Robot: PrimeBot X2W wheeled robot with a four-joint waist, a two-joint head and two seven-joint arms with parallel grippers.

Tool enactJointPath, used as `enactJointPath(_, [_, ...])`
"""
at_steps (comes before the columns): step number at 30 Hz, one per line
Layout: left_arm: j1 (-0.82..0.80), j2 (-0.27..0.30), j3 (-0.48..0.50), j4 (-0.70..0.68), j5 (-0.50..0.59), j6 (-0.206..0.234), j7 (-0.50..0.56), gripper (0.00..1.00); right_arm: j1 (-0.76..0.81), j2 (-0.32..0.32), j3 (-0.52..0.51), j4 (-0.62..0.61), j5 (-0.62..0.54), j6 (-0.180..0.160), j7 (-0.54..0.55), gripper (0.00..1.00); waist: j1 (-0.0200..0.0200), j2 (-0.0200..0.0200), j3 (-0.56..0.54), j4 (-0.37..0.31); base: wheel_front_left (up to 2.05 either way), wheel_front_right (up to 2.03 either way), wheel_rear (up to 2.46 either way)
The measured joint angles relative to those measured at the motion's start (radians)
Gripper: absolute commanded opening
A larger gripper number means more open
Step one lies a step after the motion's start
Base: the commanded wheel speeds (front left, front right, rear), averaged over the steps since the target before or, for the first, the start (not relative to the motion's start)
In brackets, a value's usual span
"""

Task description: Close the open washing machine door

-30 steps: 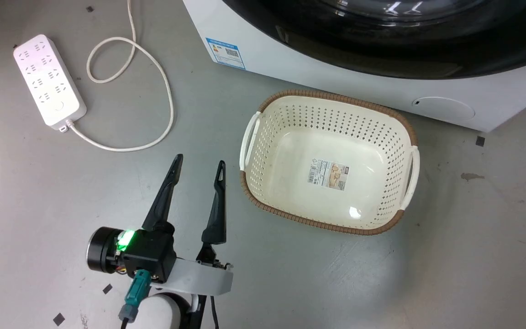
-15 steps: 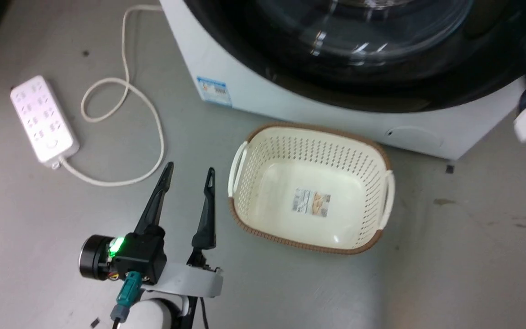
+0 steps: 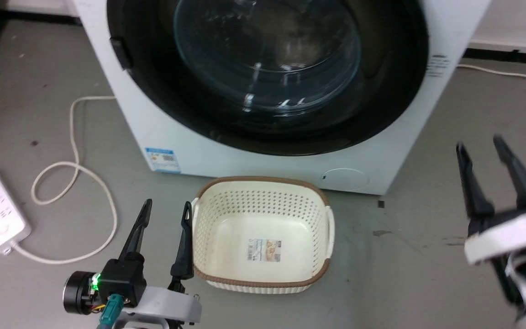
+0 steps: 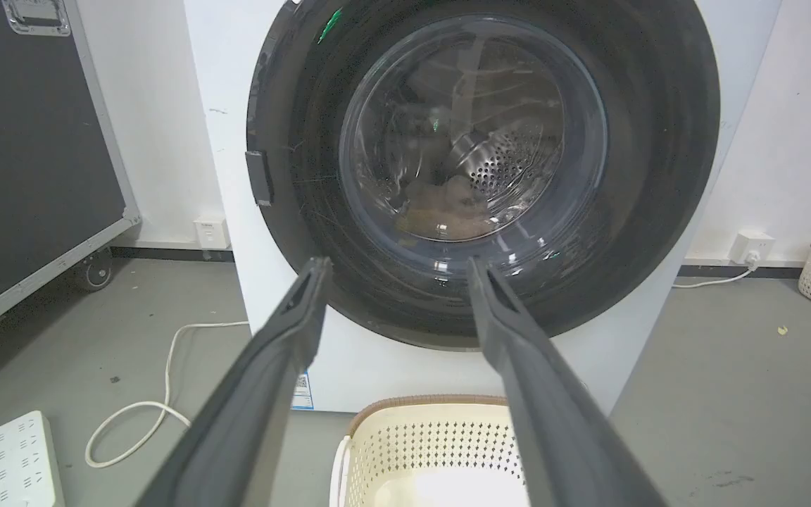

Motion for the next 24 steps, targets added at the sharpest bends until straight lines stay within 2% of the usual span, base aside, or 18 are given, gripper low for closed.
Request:
enactJointPath(5, [0.019,-0.001,0.015,0.026,0.000,-0.007,0.000,1.00,0.176,0.118,-0.081,-0.120,-0.126,0.000,0.000,1.00,0.0002,0.0000,-0.023,-0.044,0.00,0.00,0.00])
enactJointPath(11, [0.033,-0.001,0.030,0.052,-0.006,-0.007,0.000,1.00,0.281,0.198,-0.117,-0.193,-0.214,0.000,0.000,1.00,0.0002,0.0000,-0.041,-0.072,0.00,0.00,0.00])
enactJointPath(16, [0.034,-0.001,0.035,0.065,-0.007,-0.011,0.000,1.00,0.319,0.231,-0.130,-0.200,-0.233,0.000,0.000,1.00,0.0003,0.0000,-0.041,-0.084,0.00,0.00,0.00])
enactJointPath(24, [0.033,-0.001,0.036,0.064,-0.007,-0.025,0.000,1.00,0.321,0.248,-0.126,-0.199,-0.240,0.000,0.000,1.00,0.0004,0.0000,-0.035,-0.096,0.00,0.00,0.00])
